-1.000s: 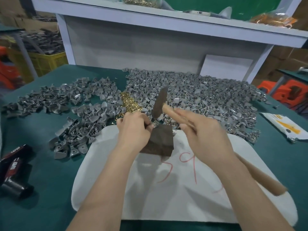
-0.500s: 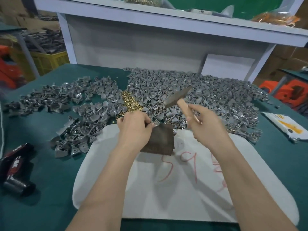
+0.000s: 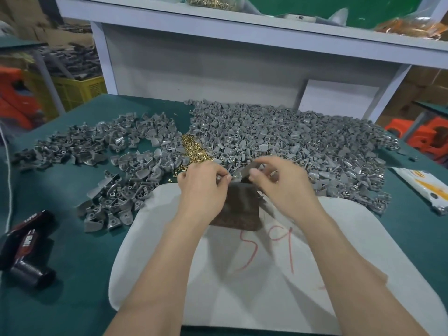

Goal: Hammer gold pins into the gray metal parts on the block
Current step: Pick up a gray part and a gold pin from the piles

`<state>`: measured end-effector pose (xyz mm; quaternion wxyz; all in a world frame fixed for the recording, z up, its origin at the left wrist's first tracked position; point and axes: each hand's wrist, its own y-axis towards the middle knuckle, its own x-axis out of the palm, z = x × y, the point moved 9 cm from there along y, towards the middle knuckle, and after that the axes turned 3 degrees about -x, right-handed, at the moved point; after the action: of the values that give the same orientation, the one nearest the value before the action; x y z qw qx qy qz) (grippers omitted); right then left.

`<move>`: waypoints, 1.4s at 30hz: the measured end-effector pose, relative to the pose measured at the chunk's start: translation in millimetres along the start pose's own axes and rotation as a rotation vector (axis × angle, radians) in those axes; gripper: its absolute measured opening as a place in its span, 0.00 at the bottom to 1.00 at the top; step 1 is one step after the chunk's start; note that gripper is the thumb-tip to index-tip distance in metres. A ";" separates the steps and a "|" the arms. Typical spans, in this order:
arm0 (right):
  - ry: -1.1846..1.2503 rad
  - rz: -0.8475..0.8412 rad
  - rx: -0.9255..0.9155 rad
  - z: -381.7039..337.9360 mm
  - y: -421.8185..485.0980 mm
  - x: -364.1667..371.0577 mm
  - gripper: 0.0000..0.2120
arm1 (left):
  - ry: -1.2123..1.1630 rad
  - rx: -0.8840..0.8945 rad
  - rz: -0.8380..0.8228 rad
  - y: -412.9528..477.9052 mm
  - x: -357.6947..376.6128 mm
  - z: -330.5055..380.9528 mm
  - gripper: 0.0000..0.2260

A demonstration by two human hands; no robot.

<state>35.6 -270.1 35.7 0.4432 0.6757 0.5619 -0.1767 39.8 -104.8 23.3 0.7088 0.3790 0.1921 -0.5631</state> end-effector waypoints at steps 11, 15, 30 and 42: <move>0.005 -0.002 0.225 -11.1 93.6 4.2 0.38 | -0.745 -0.383 0.474 -5.2 -47.8 -55.5 0.08; -0.139 -0.271 -0.084 -64.0 89.1 75.6 0.24 | -1.066 -0.614 0.558 -12.5 -40.4 -84.6 0.09; -0.292 -0.333 -0.018 -69.4 92.7 148.1 0.11 | -1.183 -0.688 0.578 -14.8 -26.6 -93.2 0.07; 0.539 -0.274 -0.009 -84.1 53.0 60.9 0.06 | -0.850 -0.205 0.229 7.6 -28.7 -37.8 0.11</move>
<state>80.9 -165.0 57.9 0.2531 0.6141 0.7461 -0.0464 44.4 -57.0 21.6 0.8164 0.0606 -0.1043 -0.5647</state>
